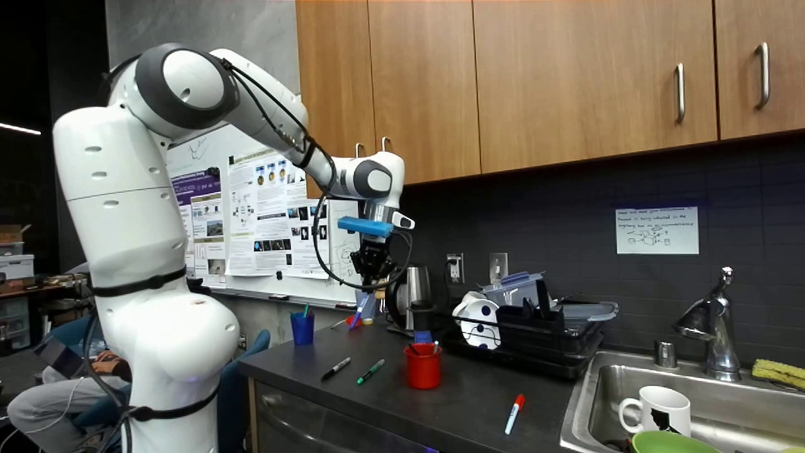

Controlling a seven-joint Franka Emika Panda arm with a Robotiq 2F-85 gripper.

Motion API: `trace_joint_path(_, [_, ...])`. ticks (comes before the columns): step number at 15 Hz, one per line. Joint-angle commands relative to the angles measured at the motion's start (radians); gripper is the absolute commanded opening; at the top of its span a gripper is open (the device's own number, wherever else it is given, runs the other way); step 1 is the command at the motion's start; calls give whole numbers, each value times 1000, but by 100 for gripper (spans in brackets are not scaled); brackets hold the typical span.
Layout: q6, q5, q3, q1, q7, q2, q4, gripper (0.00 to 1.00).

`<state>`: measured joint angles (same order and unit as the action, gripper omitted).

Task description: Remove one marker from the red cup

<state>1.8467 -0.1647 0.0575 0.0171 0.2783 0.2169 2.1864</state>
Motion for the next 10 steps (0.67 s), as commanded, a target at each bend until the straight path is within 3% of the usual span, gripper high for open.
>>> trace_joint_path(1, [-4,-36,-11,15,32,3,24,3])
trace_joint_path(10, [38,-65,-39,36,39,-20,105,3])
